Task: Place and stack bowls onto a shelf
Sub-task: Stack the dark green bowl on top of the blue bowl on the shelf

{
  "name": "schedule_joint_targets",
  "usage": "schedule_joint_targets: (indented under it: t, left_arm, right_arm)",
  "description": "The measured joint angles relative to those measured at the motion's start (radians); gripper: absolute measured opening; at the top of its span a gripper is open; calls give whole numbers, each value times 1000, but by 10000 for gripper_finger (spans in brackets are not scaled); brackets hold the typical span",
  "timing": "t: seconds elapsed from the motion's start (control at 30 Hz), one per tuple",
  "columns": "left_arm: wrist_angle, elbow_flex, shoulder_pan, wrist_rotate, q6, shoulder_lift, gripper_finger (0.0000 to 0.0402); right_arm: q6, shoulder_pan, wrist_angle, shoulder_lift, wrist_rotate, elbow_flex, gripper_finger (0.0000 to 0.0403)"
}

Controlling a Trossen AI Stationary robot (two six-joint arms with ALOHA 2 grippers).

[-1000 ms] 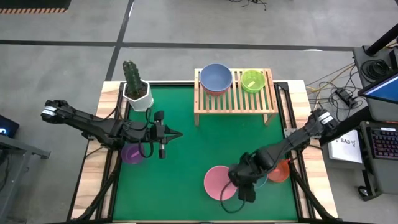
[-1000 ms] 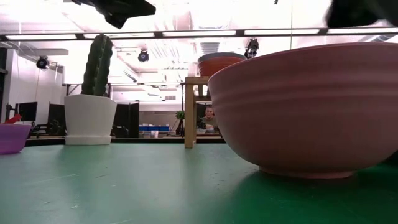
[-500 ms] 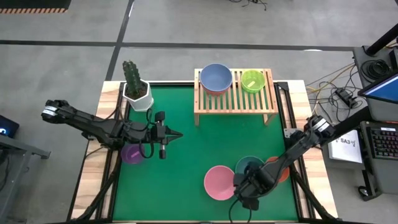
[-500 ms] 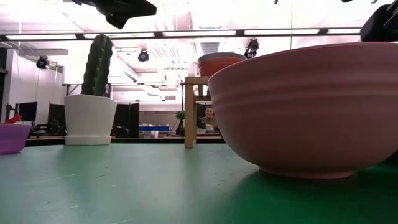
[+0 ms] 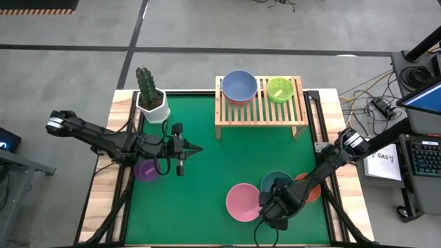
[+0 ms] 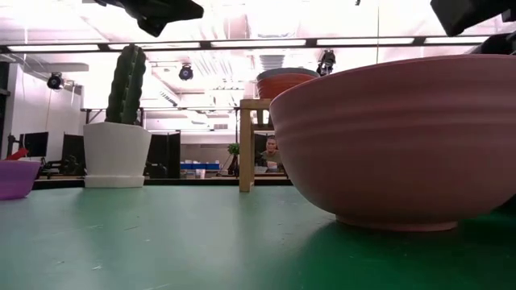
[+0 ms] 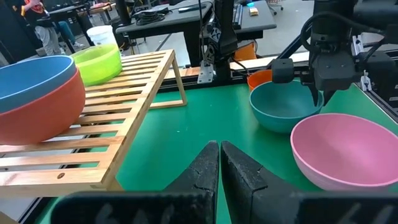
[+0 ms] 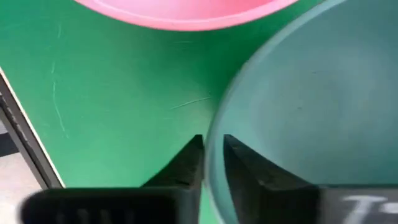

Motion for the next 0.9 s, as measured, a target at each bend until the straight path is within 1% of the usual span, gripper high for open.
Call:
schedule_joint_targets:
  t: [0.03,0.1,0.27,0.47,0.57,0.67,0.9]
  left_arm:
    - [0,0,0,0,0,0,0]
    - [1,0,0,0,0,0,0]
    - [5,0,0,0,0,0,0]
    - [15,0,0,0,0,0,0]
    - [20,0,0,0,0,0,0]
    - [23,0,0,0,1,0,0]
    - [50,0,0,0,19,0,0]
  right_arm:
    - [0,0,-1,-2,-1,0,29]
    - [2,0,-4,-6,-2,1,15]
    - [8,0,-13,-44,-17,3,10]
    - [15,-14,-45,-136,-34,3,9]
    - [8,-35,-46,-194,-22,3,9]
    - [-13,-59,-47,-251,11,3,9]
    - [-132,-125,-33,-352,79,6,9]
